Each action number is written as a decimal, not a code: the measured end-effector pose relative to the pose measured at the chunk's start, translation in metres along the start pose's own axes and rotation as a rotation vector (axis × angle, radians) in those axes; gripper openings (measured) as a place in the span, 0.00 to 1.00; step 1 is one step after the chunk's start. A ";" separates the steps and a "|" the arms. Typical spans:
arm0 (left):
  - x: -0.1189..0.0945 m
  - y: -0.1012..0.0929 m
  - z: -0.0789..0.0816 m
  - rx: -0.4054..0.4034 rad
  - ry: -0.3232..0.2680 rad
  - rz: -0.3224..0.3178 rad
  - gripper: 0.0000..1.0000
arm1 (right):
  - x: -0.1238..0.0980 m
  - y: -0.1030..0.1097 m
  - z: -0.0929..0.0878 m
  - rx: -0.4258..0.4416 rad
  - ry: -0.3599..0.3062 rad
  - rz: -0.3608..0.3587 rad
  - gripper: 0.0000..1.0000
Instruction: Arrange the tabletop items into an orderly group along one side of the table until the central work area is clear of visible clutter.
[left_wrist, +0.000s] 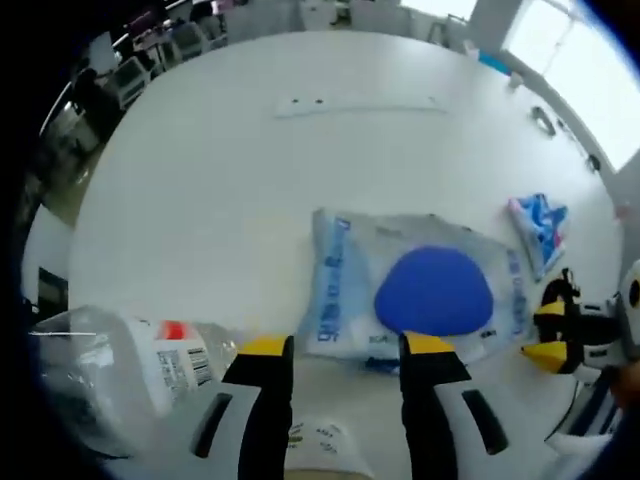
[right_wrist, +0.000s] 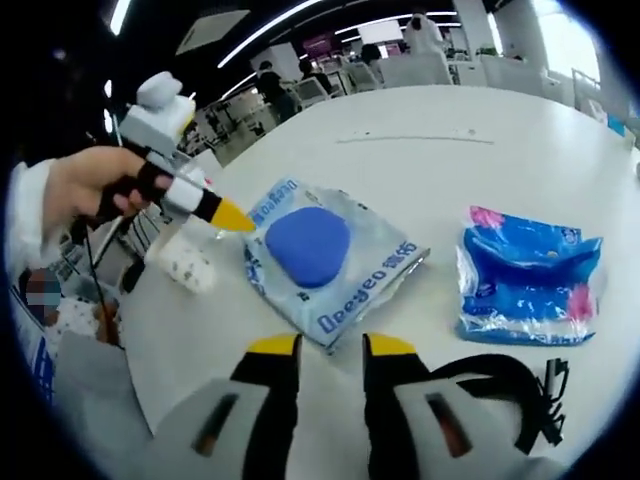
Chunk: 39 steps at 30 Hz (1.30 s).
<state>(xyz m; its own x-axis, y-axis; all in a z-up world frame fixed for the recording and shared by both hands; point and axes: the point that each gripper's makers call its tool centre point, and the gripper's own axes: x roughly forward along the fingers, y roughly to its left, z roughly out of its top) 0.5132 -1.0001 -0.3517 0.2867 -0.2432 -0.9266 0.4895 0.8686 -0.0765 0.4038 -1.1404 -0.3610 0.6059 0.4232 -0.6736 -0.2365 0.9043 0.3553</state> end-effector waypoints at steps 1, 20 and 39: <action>0.001 0.000 0.001 0.002 -0.006 0.002 0.38 | 0.001 0.001 0.000 0.000 0.001 0.001 0.22; 0.016 0.003 -0.003 -0.005 0.030 0.018 0.40 | 0.008 0.005 -0.004 0.029 -0.002 0.026 0.14; 0.001 0.014 -0.008 0.030 0.054 0.026 0.00 | 0.011 0.006 0.010 -0.081 -0.010 0.032 0.00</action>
<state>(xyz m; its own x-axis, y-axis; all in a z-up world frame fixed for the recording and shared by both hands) 0.5136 -0.9847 -0.3565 0.2555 -0.1968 -0.9466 0.5069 0.8610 -0.0422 0.4169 -1.1308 -0.3594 0.6044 0.4517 -0.6563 -0.3159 0.8921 0.3230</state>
